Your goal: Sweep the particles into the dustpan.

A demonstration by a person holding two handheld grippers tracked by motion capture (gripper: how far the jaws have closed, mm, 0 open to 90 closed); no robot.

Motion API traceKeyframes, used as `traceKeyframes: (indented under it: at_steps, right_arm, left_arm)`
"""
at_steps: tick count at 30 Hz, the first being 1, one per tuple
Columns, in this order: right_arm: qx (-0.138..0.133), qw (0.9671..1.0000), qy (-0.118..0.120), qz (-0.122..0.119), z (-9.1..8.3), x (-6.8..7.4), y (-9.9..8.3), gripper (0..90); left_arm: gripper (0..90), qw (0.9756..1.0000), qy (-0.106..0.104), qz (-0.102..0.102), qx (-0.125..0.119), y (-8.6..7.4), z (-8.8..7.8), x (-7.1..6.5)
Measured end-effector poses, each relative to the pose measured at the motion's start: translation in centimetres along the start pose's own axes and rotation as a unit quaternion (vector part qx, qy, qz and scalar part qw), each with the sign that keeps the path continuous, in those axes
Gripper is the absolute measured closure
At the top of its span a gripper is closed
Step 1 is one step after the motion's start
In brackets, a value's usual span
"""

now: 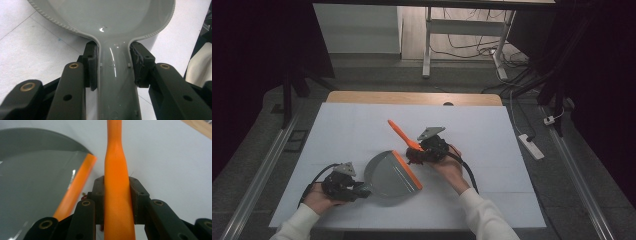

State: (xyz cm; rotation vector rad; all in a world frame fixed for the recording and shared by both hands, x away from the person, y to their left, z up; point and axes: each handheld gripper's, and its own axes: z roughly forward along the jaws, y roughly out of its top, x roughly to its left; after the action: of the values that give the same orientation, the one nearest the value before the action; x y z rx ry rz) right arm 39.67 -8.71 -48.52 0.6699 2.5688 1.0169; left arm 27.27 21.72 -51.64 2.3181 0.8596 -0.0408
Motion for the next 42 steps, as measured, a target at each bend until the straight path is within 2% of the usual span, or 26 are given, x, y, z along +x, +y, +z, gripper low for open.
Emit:
traceKeyframes:
  at_steps: [6, 9, 15, 20, 22, 26, 30, 33, 35, 38, 42]
  right_arm:
    - [0.001, 0.9996, 0.016, -0.024, 0.2, 1.1, 0.3, 69.8]
    - [0.000, 0.9993, 0.030, -0.024, 0.3, 1.6, 0.5, 69.9]
    - [-0.003, 0.9986, 0.038, -0.036, 0.3, 2.6, 0.9, 69.8]
    - [-0.020, 0.9960, 0.079, -0.037, -0.1, 3.4, 1.4, 69.9]
    - [-0.032, 0.9952, 0.084, -0.039, -0.4, 3.5, 1.7, 69.9]
    - [-0.058, 0.9964, 0.057, -0.022, -1.6, 2.8, 1.9, 69.9]
    - [-0.061, 0.9976, 0.031, 0.006, -2.3, 1.3, 1.5, 69.9]
    - [-0.050, 0.9985, 0.008, 0.022, -2.2, 0.2, 1.0, 69.9]
    - [-0.042, 0.9988, -0.004, 0.025, -2.0, -0.2, 0.6, 69.9]
    - [-0.025, 0.9989, -0.013, 0.037, -1.5, -0.9, 0.1, 69.9]
    - [-0.009, 0.9991, -0.019, 0.037, -0.8, -1.3, -0.4, 69.9]
  left_arm:
    - [61.9, 1.0000, -0.001, -0.001, 0.000, 0.0, 0.0, 0.0]
    - [61.8, 1.0000, -0.001, -0.001, 0.000, 0.0, 0.0, 0.0]
    - [61.9, 1.0000, -0.002, 0.000, 0.001, 0.0, 0.0, 0.0]
    - [61.8, 1.0000, -0.002, 0.001, 0.002, 0.0, 0.0, 0.0]
    - [61.9, 1.0000, -0.002, 0.001, 0.002, 0.0, 0.1, 0.0]
    - [61.9, 1.0000, -0.002, 0.000, 0.002, 0.0, 0.1, 0.0]
    - [61.9, 1.0000, -0.002, 0.000, 0.002, 0.0, 0.1, 0.0]
    - [61.9, 1.0000, -0.002, 0.000, 0.002, 0.0, 0.1, 0.0]
    - [61.8, 1.0000, -0.002, -0.001, 0.001, 0.0, 0.1, 0.0]
    - [61.9, 1.0000, -0.002, -0.001, 0.001, 0.0, 0.1, 0.0]
    - [61.9, 1.0000, -0.002, 0.001, 0.002, 0.0, 0.1, 0.0]
